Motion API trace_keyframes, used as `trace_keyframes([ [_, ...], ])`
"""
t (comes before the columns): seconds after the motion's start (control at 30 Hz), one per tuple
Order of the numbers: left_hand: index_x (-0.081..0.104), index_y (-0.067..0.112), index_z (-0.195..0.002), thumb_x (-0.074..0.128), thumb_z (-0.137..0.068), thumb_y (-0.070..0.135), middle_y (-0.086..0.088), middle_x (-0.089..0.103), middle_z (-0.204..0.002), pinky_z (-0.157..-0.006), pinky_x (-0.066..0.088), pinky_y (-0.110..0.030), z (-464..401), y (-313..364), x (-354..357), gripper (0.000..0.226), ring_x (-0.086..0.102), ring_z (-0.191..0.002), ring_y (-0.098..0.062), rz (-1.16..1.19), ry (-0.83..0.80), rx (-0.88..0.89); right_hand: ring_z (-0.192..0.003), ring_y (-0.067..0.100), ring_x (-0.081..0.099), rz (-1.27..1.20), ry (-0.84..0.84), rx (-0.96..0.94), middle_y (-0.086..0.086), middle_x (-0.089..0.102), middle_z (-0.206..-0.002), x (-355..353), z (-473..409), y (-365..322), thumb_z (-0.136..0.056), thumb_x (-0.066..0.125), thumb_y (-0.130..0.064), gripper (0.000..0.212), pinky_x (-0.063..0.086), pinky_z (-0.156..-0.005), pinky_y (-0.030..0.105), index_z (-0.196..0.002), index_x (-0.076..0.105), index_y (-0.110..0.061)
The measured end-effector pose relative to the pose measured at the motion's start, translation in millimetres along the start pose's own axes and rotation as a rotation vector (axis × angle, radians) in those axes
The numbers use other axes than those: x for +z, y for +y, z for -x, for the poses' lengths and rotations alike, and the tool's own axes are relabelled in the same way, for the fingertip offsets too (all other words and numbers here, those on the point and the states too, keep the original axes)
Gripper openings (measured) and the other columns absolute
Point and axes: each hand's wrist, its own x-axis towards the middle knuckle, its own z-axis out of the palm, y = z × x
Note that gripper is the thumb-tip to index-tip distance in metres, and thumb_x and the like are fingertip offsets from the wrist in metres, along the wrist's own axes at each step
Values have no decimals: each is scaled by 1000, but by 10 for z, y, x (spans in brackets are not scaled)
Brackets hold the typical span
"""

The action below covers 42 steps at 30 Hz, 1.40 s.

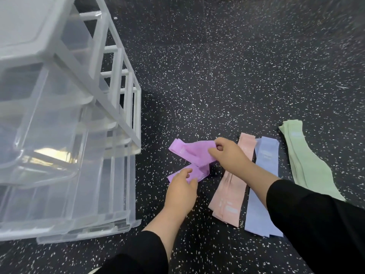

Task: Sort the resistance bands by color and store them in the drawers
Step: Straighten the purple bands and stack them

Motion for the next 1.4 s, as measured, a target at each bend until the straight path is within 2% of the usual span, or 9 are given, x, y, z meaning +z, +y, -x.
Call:
trace_keyframes([
  [0.13,47,22,-147,49,-103,23,-3,54,-143,-100,48,-34,-20,-99,-62,44,59,-119,-22,-39,9,-38,-66,16,56,47,56,42,-2,69,-85,-10,-26,84,-98,56,-26,8,42,-60,31,-102,61,-22],
  [0.27,47,21,-147,49,-104,25,-4,53,-145,-101,46,-33,-44,-210,-85,43,57,-122,-21,-79,36,-49,-97,26,61,315,-28,112,6,66,-118,13,-25,269,-93,62,-28,45,47,-76,33,-135,53,-17],
  [0.53,49,19,-145,48,-101,26,-5,57,-137,-104,45,-46,-333,-118,-46,44,55,-123,-25,-250,117,1,-146,23,34,635,-242,-76,-2,36,-161,95,84,292,-102,50,-34,51,39,-110,48,-152,41,-26],
  [0.77,42,16,-146,45,-103,23,-13,55,-137,-100,48,-50,-850,116,-117,44,57,-119,-32,-194,182,-54,-155,18,15,719,-408,-127,-5,14,-170,232,92,377,-107,40,-38,55,15,-123,55,-159,27,-30],
  [0.9,30,13,-156,44,-103,21,-11,38,-157,-110,39,-53,-1073,218,-155,55,42,-139,-34,-314,186,-95,-156,20,14,711,-390,-141,-4,12,-170,241,107,423,-107,38,-37,54,13,-123,58,-159,27,-29],
  [1.07,52,12,-129,44,-100,17,-11,54,-133,-101,43,-49,-1196,291,-127,31,51,-125,-34,-535,142,-86,-154,21,19,635,-321,-179,-1,21,-168,302,115,478,-105,43,-29,53,17,-121,56,-156,29,-35],
  [1.23,61,12,-114,50,-100,27,-11,61,-120,-98,45,-49,-1236,273,-94,23,58,-113,-34,-502,178,-123,-154,23,18,716,-327,-198,2,19,-169,330,149,509,-106,42,-30,44,17,-121,59,-149,43,-33],
  [1.3,65,13,-107,48,-102,33,-10,63,-116,-97,46,-49,-1252,228,-100,26,60,-108,-33,-485,199,-144,-149,24,30,663,-292,-188,0,32,-163,329,149,521,-105,42,-32,40,22,-120,57,-144,50,-29],
  [1.4,55,12,-80,49,-101,26,-12,61,-95,-79,48,-40,-1226,182,-130,26,56,-83,-30,-295,254,-98,-114,24,61,548,-168,-191,-5,64,-121,308,142,518,-103,48,-31,24,41,-105,44,-120,63,-23],
])
